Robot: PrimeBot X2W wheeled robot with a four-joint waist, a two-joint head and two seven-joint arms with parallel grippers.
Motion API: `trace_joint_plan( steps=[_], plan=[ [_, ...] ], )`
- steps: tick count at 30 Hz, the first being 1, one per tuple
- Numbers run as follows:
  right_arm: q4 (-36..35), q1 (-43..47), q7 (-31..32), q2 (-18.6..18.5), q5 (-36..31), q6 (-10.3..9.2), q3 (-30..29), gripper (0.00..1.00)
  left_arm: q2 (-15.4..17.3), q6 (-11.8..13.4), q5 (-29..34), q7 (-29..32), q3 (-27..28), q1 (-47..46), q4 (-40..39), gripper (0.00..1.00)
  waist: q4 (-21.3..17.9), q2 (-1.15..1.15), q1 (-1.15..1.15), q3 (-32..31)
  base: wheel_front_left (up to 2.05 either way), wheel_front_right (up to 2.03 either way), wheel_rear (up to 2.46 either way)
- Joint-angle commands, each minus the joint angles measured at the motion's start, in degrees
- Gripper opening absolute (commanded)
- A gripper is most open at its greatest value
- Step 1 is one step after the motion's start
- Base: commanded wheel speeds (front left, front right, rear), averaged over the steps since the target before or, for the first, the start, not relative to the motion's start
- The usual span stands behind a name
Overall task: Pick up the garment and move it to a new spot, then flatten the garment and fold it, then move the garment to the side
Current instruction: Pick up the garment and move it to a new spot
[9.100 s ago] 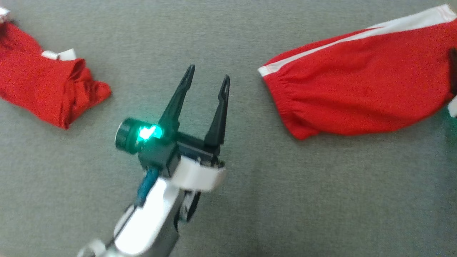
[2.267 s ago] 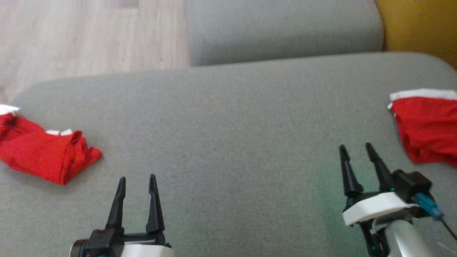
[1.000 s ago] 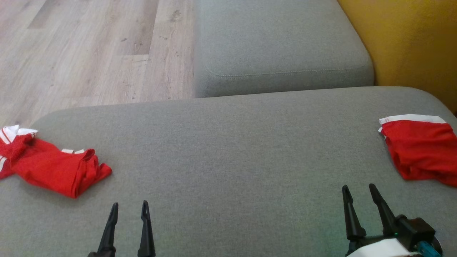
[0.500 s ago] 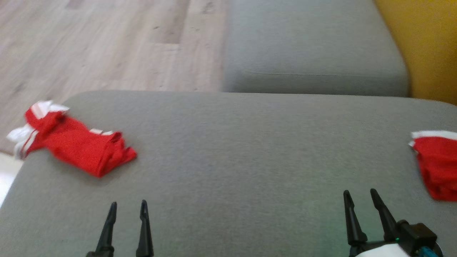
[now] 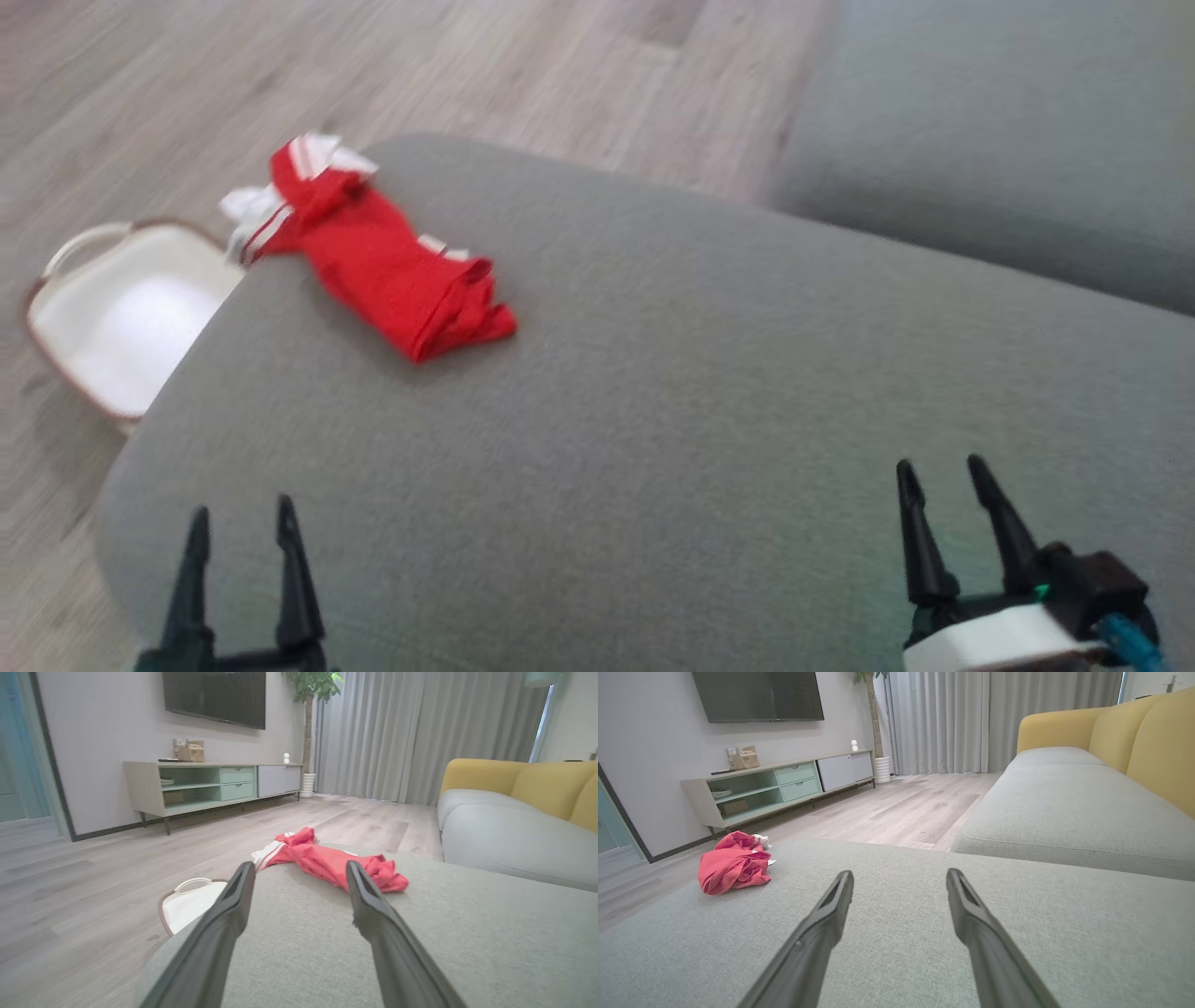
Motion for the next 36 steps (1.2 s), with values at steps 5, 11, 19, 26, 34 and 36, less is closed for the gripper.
trace_joint_plan(
  steps=[5,11,19,26,34,36],
  plan=[
    [-1.8,-2.7,-0.7,-0.4,-2.7,-0.05,-2.2,1.00,1.1,-1.0,1.7,-0.3,3.8,-8.9,-3.6,1.00,4.1,0.00,0.00,5.5,0.00,0.00,0.00],
    [-3.5,-6.0,-0.7,-3.6,-6.4,-0.05,-4.2,1.00,3.3,-3.0,1.3,-0.3,5.4,-23.7,-0.8,1.00,3.0,0.00,0.00,14.6,0.00,0.00,0.00],
    [-5.6,-11.6,-0.7,-11.7,-8.4,-0.05,-4.1,1.00,5.7,-5.5,-2.1,7.4,5.0,-51.4,25.5,1.00,0.0,0.00,0.00,25.4,0.00,0.00,0.00],
    [-7.8,-15.7,-0.7,-16.5,-8.4,-0.05,-3.1,1.00,8.3,-4.7,-4.8,19.4,6.4,-67.0,50.3,1.00,-4.0,0.00,0.00,32.3,0.00,0.00,0.00],
    [-9.1,-16.0,-0.7,-17.9,-8.0,-0.05,-3.5,1.00,8.1,-3.6,-7.7,23.0,8.4,-69.5,65.2,1.00,-5.9,0.00,0.00,34.6,0.00,0.00,0.00],
    [-9.3,-15.8,-0.7,-17.9,-8.1,-0.05,-3.9,1.00,7.8,-5.4,-8.6,22.1,8.7,-69.7,66.1,0.91,-5.7,0.00,0.00,34.7,0.00,0.00,0.00]
  ],
)
